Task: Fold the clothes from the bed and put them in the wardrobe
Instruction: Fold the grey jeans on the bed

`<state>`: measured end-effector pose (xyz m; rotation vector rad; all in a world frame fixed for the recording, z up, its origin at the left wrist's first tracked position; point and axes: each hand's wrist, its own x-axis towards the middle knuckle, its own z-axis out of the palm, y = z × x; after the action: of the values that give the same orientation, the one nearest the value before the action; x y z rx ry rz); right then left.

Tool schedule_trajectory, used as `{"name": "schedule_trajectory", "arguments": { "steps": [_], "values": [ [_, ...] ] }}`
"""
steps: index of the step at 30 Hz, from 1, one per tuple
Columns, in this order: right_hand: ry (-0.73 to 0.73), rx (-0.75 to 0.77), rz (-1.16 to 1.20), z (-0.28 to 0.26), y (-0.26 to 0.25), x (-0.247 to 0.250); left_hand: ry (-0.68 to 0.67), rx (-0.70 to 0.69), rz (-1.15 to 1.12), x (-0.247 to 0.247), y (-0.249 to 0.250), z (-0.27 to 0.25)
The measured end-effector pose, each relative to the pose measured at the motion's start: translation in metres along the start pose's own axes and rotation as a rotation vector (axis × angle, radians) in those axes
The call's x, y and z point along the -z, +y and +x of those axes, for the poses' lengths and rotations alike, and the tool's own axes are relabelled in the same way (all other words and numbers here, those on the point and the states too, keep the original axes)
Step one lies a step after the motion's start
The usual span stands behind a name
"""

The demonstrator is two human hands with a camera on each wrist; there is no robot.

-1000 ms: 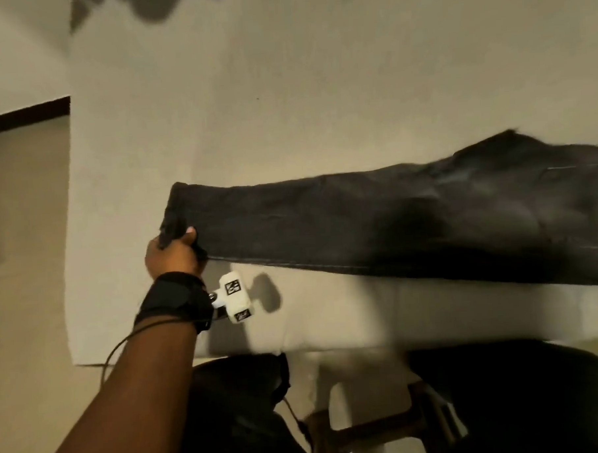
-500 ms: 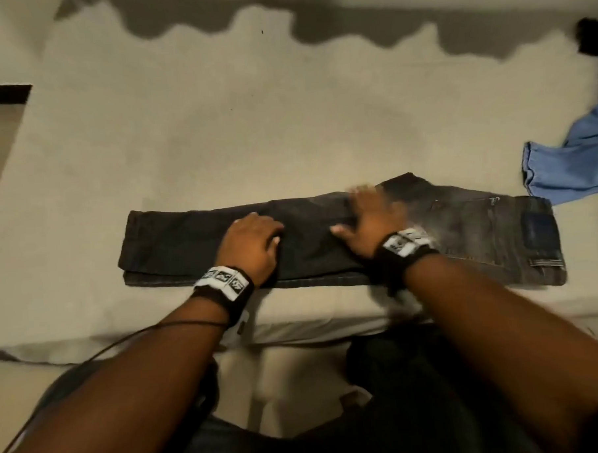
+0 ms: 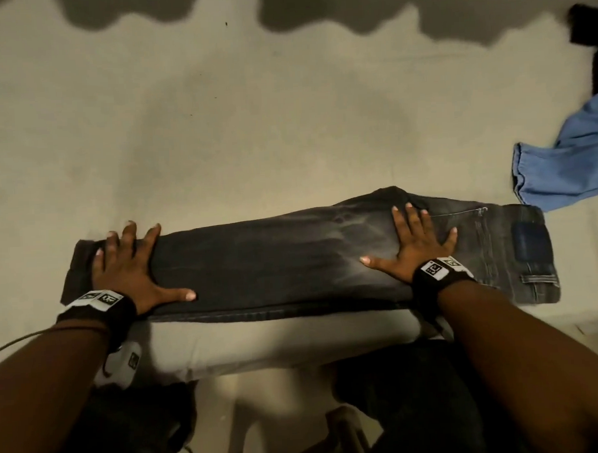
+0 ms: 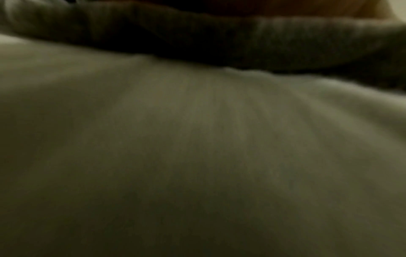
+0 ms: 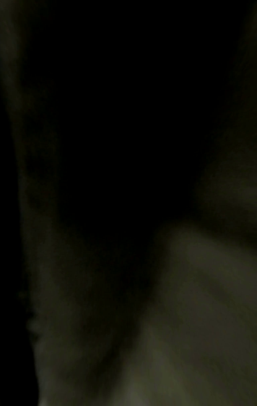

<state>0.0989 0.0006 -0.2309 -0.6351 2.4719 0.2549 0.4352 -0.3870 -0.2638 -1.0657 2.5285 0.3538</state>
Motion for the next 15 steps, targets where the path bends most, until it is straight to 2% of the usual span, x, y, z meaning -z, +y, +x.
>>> {"name": "schedule_trajectory", "arguments": {
  "steps": [3,5,7,8,9,10,12,15],
  "values": [
    [0.051,0.071,-0.007,-0.015,-0.016,0.004,-0.033,0.058,0.002,0.011,0.010,-0.007],
    [0.108,0.264,-0.037,-0.037,-0.053,-0.002,0.020,0.044,0.006,0.016,0.031,-0.020],
    [0.053,0.445,-0.004,-0.069,-0.106,-0.026,0.103,-0.203,0.002,0.006,0.061,-0.043],
    [-0.006,0.505,-0.006,-0.085,-0.126,-0.043,0.082,-0.346,0.005,-0.008,0.074,-0.057],
    [-0.034,0.528,-0.031,-0.096,-0.134,-0.061,0.033,-0.438,0.020,-0.026,0.083,-0.071],
    [-0.035,0.531,-0.066,-0.100,-0.131,-0.071,0.006,-0.436,0.058,-0.042,0.086,-0.082],
    [-0.028,0.441,-0.043,-0.096,-0.093,-0.070,0.035,-0.270,0.039,-0.050,0.073,-0.089],
    [-0.021,0.000,0.099,-0.094,-0.011,-0.050,-0.025,0.125,-0.099,-0.044,0.031,-0.081]
  ]
}}
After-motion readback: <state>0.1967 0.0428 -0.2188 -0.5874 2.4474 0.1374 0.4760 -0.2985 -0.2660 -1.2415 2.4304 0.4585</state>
